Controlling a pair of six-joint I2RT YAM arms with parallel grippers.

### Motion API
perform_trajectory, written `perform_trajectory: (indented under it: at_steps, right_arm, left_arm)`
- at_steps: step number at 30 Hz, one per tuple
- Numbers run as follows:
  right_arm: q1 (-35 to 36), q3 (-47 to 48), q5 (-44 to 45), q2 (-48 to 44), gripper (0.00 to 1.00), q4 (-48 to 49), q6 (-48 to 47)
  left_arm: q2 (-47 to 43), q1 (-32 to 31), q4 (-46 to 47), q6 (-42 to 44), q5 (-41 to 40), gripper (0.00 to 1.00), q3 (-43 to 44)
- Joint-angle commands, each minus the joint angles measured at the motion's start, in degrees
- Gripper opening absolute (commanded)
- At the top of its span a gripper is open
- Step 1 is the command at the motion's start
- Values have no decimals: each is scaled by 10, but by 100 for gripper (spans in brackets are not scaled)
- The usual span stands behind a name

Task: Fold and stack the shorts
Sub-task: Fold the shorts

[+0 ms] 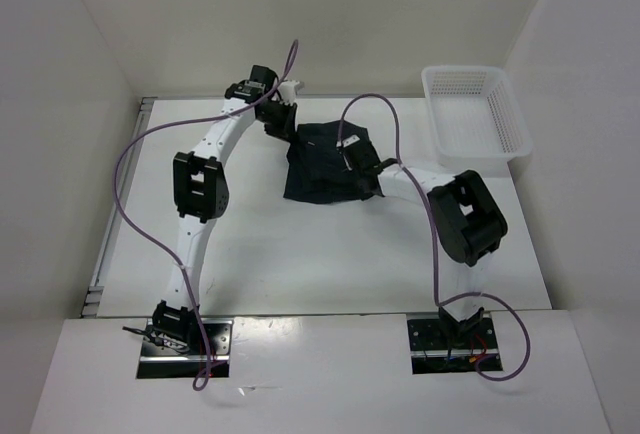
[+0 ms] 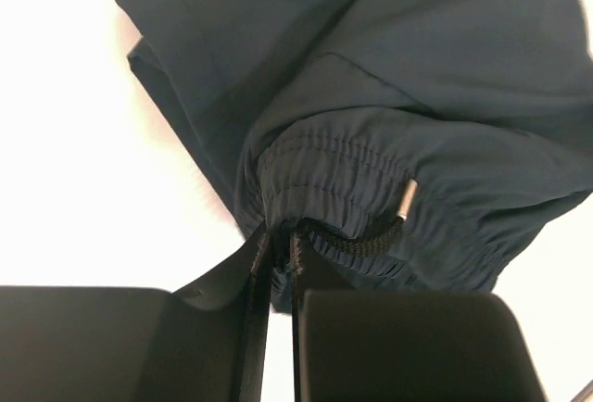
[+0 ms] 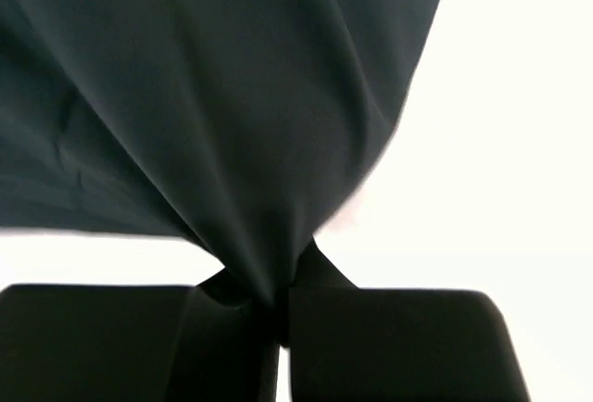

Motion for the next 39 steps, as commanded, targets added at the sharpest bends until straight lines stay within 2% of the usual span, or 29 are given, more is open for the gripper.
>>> perform_trajectory:
  at_steps: [1, 4, 8, 10, 14, 17, 18, 22, 23, 24, 25, 27, 30, 31, 32, 37, 39]
  right_arm:
    - [2, -35, 26, -83, 0, -36, -77]
    - [2, -55, 0, -128, 0, -50, -123]
    - [2, -61, -6, -134, 1, -50, -151]
    - [2, -61, -11, -128, 11, -50, -158]
    - [2, -66, -23, -133, 46, -56, -174]
    - [2, -66, -34, -146, 61, -71, -174]
    - [2, -66, -43, -152, 62, -71, -174]
    - [2, -77, -97, -184, 67, -86, -174]
    - [2, -77, -102, -191, 68, -86, -169]
    - [2, -85, -107, -199, 68, -80, -164]
    - [2, -91, -112, -199, 68, -80, -159]
    - [2, -96, -119, -192, 68, -60, -142]
    - [2, -96, -119, -187, 68, -36, -135]
    - [2, -96, -119, -180, 68, -35, -135]
    - [2, -96, -112, -180, 68, -28, -135]
    - [2, -96, -106, -167, 68, -5, -140]
    - [2, -101, -106, -162, 68, -5, -134]
  left_arm:
    - [-9, 11, -2, 3, 7, 12, 49]
    - [-2, 11, -2, 3, 13, 12, 59]
    - [25, -3, -8, 3, 36, 15, 72]
    - [43, -10, -13, 3, 44, 16, 83]
    - [78, -16, -13, 3, 28, 24, 107]
    - [83, -16, -13, 3, -8, 44, 115]
    - [77, -16, -18, 3, -13, 51, 115]
    - [8, -4, -26, 3, -7, 61, 100]
    - [-9, -4, -26, 3, -7, 75, 93]
    - [-26, -4, -21, 3, -7, 77, 71]
    - [-58, -4, -16, 3, 0, 90, 54]
    - [-87, -15, -3, 3, 10, 91, 12]
    - [-149, -41, 27, 3, 21, 90, -129]
    - [-175, -53, 53, 3, 21, 90, -209]
    - [-183, -58, 64, 3, 9, 88, -240]
    - [-166, -69, 70, 3, 20, 73, -275]
    - [-159, -75, 76, 3, 27, 72, -267]
